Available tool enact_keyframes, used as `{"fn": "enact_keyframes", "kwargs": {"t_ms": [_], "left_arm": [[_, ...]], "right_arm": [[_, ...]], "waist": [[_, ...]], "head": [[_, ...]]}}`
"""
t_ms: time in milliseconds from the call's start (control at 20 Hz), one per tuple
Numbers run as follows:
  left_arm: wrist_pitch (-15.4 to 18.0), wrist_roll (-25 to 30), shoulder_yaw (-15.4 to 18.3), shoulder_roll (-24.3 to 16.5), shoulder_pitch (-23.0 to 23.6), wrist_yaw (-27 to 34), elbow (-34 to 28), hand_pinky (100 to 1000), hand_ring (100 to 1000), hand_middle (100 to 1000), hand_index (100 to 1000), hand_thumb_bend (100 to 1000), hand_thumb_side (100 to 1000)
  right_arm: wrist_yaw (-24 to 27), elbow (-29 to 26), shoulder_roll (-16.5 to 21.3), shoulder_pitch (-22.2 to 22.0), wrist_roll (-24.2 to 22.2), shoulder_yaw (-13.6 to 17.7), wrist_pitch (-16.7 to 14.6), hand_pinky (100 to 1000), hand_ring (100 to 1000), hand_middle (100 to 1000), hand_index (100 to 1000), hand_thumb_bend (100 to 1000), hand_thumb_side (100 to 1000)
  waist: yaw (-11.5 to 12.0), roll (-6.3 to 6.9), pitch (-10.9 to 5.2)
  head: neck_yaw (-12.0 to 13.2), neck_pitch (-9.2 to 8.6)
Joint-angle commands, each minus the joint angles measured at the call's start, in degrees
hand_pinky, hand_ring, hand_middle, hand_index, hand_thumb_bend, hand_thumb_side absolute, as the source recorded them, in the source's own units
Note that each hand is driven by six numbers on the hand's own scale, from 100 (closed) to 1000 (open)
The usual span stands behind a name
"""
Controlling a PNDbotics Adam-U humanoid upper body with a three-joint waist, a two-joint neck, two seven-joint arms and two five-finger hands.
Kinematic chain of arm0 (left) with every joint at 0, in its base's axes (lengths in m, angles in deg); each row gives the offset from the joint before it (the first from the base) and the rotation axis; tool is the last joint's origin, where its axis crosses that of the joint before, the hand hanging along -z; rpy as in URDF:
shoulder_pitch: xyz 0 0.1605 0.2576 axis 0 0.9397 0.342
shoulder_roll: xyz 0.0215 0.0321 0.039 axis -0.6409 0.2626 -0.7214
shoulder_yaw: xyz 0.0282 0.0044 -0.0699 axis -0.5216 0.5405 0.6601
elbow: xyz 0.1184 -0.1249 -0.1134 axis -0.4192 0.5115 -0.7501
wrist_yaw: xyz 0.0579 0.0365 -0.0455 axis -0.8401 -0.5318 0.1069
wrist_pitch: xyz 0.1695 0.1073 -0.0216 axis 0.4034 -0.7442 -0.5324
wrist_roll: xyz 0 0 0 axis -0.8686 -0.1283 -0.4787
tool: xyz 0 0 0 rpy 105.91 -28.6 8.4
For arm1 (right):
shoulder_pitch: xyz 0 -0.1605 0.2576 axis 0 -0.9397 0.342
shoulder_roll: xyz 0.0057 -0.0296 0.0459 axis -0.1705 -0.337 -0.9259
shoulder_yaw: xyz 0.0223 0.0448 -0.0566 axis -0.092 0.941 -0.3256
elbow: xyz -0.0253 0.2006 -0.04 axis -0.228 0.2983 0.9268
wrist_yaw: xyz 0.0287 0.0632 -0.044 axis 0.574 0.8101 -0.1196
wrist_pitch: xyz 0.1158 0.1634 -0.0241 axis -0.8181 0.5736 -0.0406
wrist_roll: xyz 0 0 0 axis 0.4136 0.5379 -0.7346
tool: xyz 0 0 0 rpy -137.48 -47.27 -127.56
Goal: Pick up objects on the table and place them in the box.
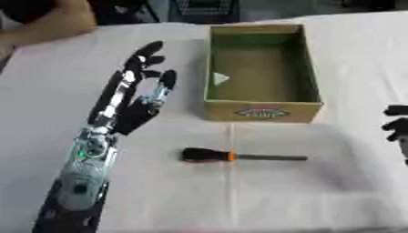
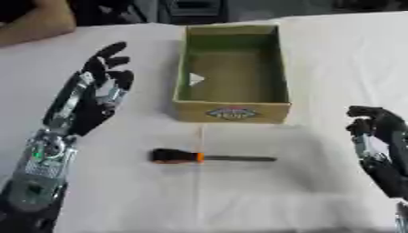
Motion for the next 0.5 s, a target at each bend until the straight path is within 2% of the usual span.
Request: {"fn": "enact_keyframes", "kwargs": {"t_ms": [50,500], "left_arm": [[0.1,0.1,0.0,-0.4,-0.4,0.3,-1.0,797,903,963,995,359,739],[0.1,0.2,0.0,-0.4,-0.4,0.2,-1.0,797,904,962,995,361,738]], "right_arm": [[0.2,-1.0,0.5,0.5,-0.1,0.4,0.0,500,600,691,799,119,781],[0.1,-1.0,0.5,0.5,0.0,0.5,0.1,501,600,691,799,118,782]], "waist": [[0.0,-0.22,-0.60],[0.0,-0.22,-0.63]], "head": [[0.3,0.03],[0.3,0.03]]}}
